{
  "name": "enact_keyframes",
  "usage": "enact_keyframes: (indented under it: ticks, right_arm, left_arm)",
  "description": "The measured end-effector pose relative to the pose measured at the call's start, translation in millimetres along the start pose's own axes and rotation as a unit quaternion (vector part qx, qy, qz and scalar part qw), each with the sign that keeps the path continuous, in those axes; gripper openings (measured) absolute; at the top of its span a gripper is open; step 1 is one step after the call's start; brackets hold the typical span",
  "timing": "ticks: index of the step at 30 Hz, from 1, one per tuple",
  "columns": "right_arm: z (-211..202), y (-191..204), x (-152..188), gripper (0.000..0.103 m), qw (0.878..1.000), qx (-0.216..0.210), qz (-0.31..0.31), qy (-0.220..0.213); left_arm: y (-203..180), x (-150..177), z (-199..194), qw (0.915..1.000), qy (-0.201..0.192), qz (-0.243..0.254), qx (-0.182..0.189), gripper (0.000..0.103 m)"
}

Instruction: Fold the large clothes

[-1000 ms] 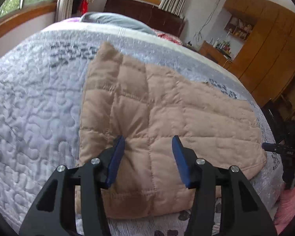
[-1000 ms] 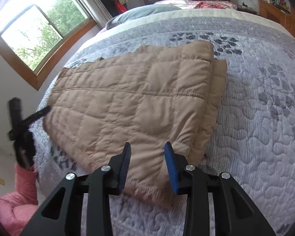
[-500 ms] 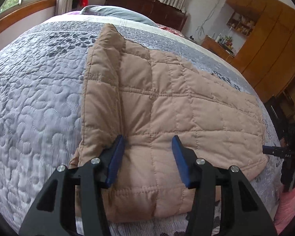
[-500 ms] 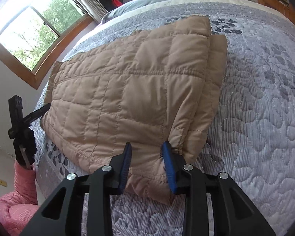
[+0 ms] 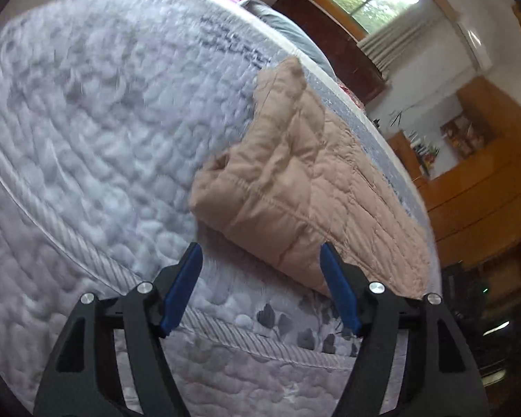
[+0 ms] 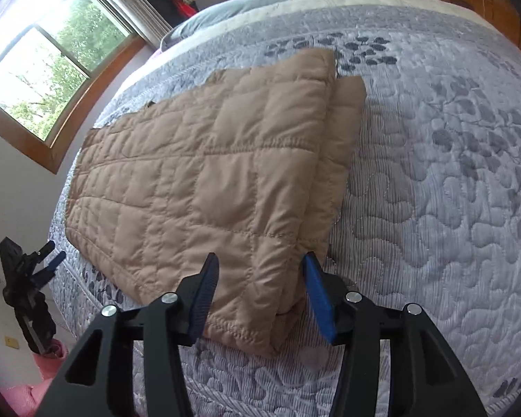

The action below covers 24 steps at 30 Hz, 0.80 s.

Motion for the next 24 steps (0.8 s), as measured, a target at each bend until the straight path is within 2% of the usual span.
enact_keyframes:
  ticks: [4, 6, 10, 12, 14, 19, 23, 24]
  right_arm:
    - [4.3, -0.2, 1.4, 0.052, 1.000, -0.002, -0.002, 0.001]
    - [4.6, -1.2, 1.6, 0.052, 1.000, -0.004, -0.003, 0.000]
    - [6.8, -1.0, 2.8, 0.052, 1.000, 0.001, -0.011, 0.002]
    - [9.4, 0.0, 3.0, 0.052, 1.000, 0.004, -0.015, 0.006]
    - [11.4, 0.6, 3.0, 0.052, 1.000, 0.007, -0.019, 0.009]
    - [14.7, -2.6, 3.9, 0.052, 1.000, 0.004, -0.016, 0.015]
    - [19.2, -5.3, 5.0, 0.053, 1.000, 0.006, -0.008, 0.020]
    - [22.3, -6.7, 6.4, 0.054, 1.000, 0.009, -0.003, 0.024]
  left_arm:
    - [17.5, -4.1, 19.8, 0.9951, 0.004, -0.085, 0.051, 0.069]
    - [22.6, -7.8, 28.0, 0.9927, -0.003, -0.110, 0.050, 0.069]
    - [23.0, -17.6, 26.2, 0.9874, -0.051, -0.138, 0.060, 0.069]
    - [23.3, -18.4, 28.3, 0.9834, -0.051, -0.159, 0.071, 0.069]
    - [21.7, -17.5, 31.0, 0.9826, -0.048, -0.163, 0.075, 0.057]
    - [22.9, -17.7, 41.8, 0.9818, -0.030, -0.170, 0.079, 0.045]
    - [30.4, -26.5, 59.0, 0.9850, -0.023, -0.155, 0.072, 0.026]
    - [32.4, -26.0, 59.4, 0.9854, -0.021, -0.154, 0.071, 0.025]
Point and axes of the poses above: each gripper's, at about its wrist camera, not at the fingertips, and z roughly the way its jaws point, y to its left, x to its underside, the point moved 5 cm from there along z, roughly the way its jaws point, and after that the axes turned 9 degrees about -z, right-handed, at the moved point
